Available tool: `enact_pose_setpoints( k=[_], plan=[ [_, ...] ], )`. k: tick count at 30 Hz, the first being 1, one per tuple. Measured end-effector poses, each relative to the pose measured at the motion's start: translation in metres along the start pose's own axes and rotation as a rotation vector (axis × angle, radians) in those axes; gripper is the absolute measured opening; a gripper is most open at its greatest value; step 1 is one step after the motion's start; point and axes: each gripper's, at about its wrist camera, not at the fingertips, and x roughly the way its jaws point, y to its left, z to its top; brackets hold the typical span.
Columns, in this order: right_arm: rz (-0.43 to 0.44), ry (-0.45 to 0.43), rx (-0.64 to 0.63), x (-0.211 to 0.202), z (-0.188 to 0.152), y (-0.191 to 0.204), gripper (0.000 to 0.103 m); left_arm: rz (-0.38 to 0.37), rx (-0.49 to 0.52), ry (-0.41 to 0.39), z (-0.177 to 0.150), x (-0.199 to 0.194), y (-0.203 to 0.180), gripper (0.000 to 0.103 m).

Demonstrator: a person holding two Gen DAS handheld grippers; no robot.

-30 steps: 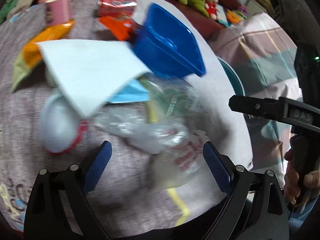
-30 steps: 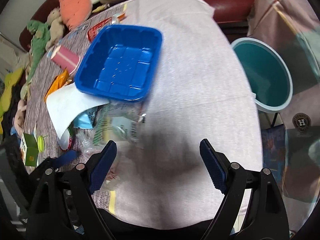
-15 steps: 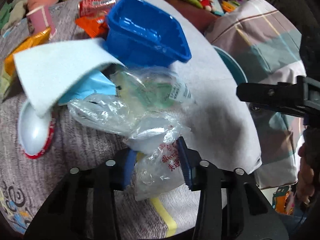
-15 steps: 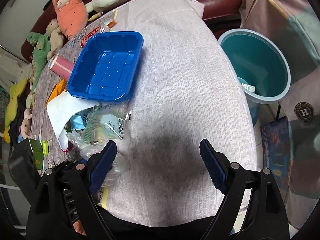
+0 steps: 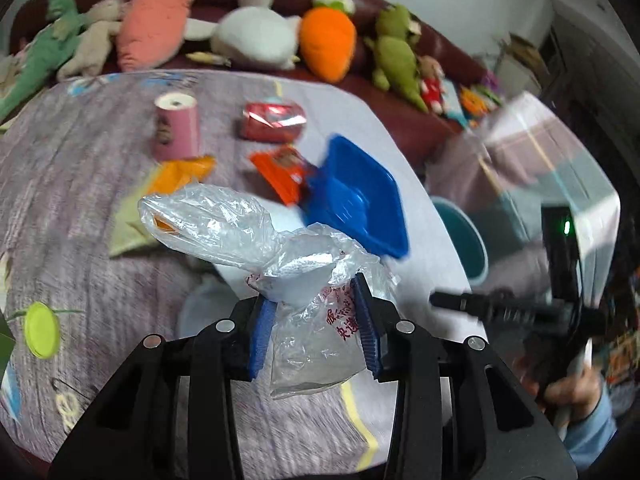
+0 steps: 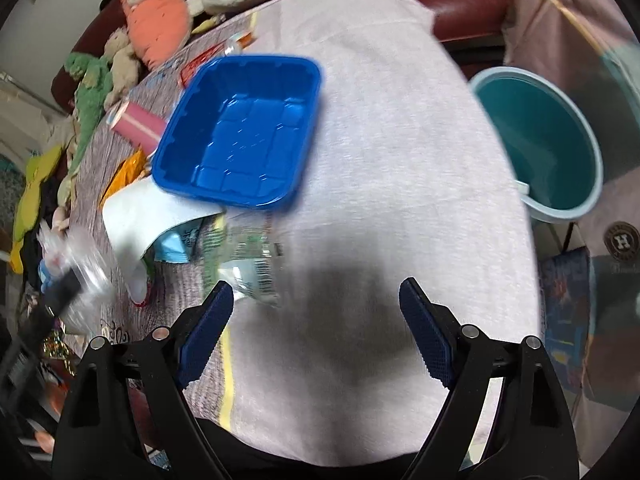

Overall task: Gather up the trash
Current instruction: 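Grasp the clear green-printed snack wrapper with right tool while left tool holds the bag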

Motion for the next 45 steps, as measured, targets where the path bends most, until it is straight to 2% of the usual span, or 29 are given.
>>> enact_pose_setpoints(
  k=[6,12,13,14,15,23,29,32,38,40,45],
  plan=[
    [0.016,0.037,-0.062,0.031,0.008,0.033,0.081,0.019,-0.071,-0.026,0.019,-0.003,0.028,0.039],
    [-0.015,0.055,-0.123,0.06,0.011,0.05,0.081,0.022,-0.084,-0.004,0.02,0.006,0.038,0.039],
    [-0.008,0.057,-0.127,0.062,0.01,0.051,0.075,0.021,-0.084,0.001,0.02,0.009,0.038,0.039],
    [0.009,0.06,-0.131,0.064,0.009,0.051,0.059,0.02,-0.083,0.004,0.02,0.01,0.039,0.039],
    [0.043,0.065,-0.133,0.064,0.007,0.051,0.059,0.019,-0.081,0.008,0.02,0.012,0.038,0.039],
    [0.062,0.046,-0.167,0.034,-0.008,0.045,0.055,0.003,-0.037,-0.003,0.028,0.008,0.017,0.039],
    [0.044,-0.056,-0.093,-0.019,-0.006,0.001,0.055,-0.033,0.048,0.0,0.041,0.011,-0.027,0.039],
    [0.013,-0.169,-0.014,-0.059,0.004,-0.039,0.056,-0.066,0.118,0.015,0.049,0.022,-0.065,0.039],
    [-0.055,-0.34,0.148,-0.12,0.021,-0.126,0.057,-0.125,0.258,0.066,0.059,0.056,-0.147,0.039],
    [-0.07,-0.37,0.19,-0.131,0.028,-0.151,0.057,-0.14,0.322,0.094,0.061,0.074,-0.183,0.039],
    [-0.109,-0.41,0.29,-0.137,0.038,-0.211,0.058,-0.144,0.413,0.158,0.064,0.123,-0.243,0.039]
  ],
)
